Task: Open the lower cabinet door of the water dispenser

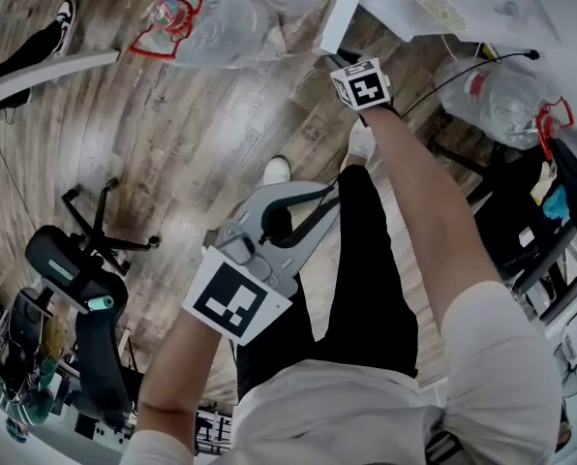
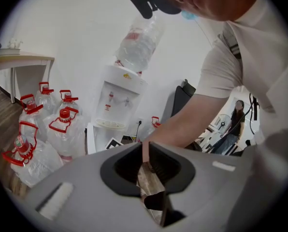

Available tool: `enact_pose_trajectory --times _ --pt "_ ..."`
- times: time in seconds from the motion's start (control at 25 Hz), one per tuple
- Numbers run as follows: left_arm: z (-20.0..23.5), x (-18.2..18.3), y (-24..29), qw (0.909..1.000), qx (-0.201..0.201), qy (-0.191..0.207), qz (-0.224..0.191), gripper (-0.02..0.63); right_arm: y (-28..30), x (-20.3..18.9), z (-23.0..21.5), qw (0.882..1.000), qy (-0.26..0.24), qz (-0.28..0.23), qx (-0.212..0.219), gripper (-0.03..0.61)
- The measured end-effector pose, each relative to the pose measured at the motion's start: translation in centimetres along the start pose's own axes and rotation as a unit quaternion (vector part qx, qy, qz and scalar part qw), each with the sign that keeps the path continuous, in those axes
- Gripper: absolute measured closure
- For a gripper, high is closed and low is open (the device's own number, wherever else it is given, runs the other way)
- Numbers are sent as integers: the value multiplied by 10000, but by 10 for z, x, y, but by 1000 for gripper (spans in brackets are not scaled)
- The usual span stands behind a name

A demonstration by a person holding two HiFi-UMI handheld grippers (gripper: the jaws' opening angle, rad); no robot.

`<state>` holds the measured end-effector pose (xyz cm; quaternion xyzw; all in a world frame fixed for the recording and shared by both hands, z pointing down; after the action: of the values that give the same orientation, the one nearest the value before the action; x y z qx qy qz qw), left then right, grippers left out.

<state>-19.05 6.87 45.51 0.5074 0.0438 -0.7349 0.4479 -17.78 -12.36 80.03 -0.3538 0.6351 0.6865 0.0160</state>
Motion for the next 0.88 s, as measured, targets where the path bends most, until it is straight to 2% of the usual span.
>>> enact_pose_trajectory --times 0.48,0.88 --pt "6 -17 -29 9995 238 -106 -196 548 30 47 37 9994 -220 -136 219 479" --pt "3 -27 -51 9987 335 -162 -346 548 34 62 49 9996 -290 -6 42 477"
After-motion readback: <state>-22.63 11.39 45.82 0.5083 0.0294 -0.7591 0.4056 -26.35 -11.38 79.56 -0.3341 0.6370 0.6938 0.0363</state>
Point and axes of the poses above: the fingertips, and each gripper's own axes: y forward along the fingers, z to its left, x out of its top, the point moved 6 cm from there along -y, backward along the fingers, and after that the axes turned 8 degrees about -x, right-handed, at the moved point
